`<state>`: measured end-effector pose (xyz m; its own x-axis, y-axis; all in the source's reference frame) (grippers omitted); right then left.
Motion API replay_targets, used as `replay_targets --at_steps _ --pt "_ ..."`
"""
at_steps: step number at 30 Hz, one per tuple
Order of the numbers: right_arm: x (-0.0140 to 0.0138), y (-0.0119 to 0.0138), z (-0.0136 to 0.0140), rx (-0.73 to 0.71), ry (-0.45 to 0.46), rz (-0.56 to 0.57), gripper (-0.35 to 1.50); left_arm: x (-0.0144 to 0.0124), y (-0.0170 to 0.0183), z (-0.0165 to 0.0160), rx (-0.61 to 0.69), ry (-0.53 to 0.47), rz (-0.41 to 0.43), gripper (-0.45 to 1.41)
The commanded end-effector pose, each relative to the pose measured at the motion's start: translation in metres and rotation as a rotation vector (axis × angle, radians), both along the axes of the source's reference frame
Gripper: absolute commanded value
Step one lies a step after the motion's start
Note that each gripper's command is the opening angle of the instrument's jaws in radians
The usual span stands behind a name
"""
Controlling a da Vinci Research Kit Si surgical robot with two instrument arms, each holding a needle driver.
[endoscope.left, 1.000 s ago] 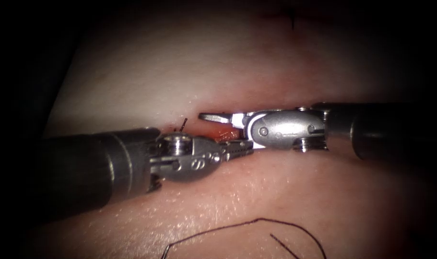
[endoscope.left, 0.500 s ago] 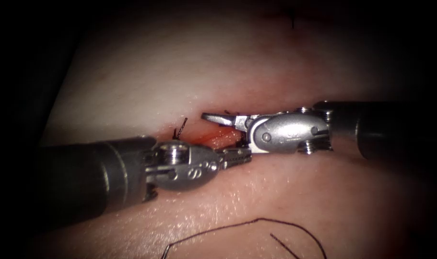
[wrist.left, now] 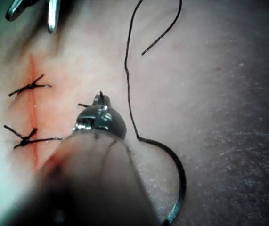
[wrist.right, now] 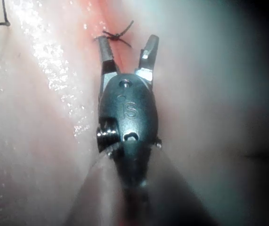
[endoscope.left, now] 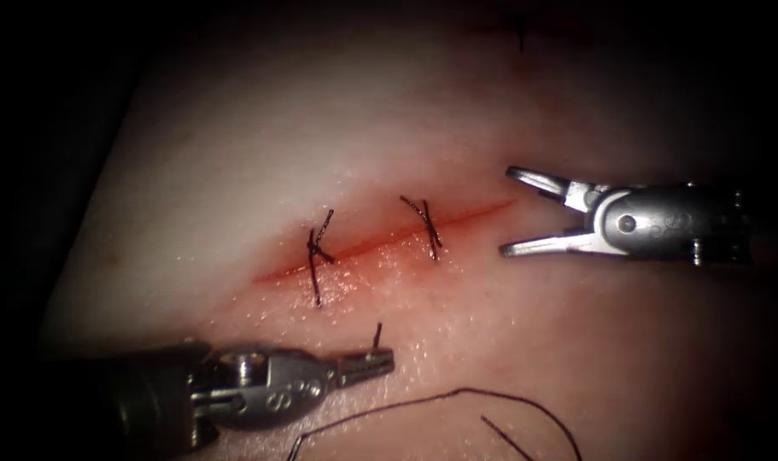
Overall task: Wound Closure
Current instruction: Snip with right blade, then set suture off-cut down with left hand
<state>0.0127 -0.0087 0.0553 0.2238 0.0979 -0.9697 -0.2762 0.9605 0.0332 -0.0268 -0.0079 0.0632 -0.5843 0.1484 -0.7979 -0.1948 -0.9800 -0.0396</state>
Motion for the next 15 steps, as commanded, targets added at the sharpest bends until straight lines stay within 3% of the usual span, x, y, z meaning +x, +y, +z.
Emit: replay_targets --at_steps 1,3,6,8,15 --pt "-0.0004 0.0003 0.0005 -0.001 -0.014 0.021 1.48 -0.0004 0.0000 0.0012 0.016 -0.007 -0.014 -0.45" --pt "-0.0010 0.0002 0.0005 -0.001 -0.030 0.037 1.48 0.0000 -0.0003 0.0026 0.063 -0.025 -0.052 -0.45" --pt "-0.0014 0.0001 0.0004 -0.003 -0.048 0.060 1.48 0.0009 -0.0006 0.0044 0.125 -0.032 -0.118 -0.03" --pt "-0.0015 0.0000 0.0004 -0.003 -0.060 0.074 1.48 0.0017 -0.0007 0.0052 0.172 -0.046 -0.155 0.10" --pt "-0.0015 -0.0002 0.0002 -0.010 -0.069 0.087 1.48 0.0061 -0.0019 0.0055 0.282 -0.055 -0.229 0.22"
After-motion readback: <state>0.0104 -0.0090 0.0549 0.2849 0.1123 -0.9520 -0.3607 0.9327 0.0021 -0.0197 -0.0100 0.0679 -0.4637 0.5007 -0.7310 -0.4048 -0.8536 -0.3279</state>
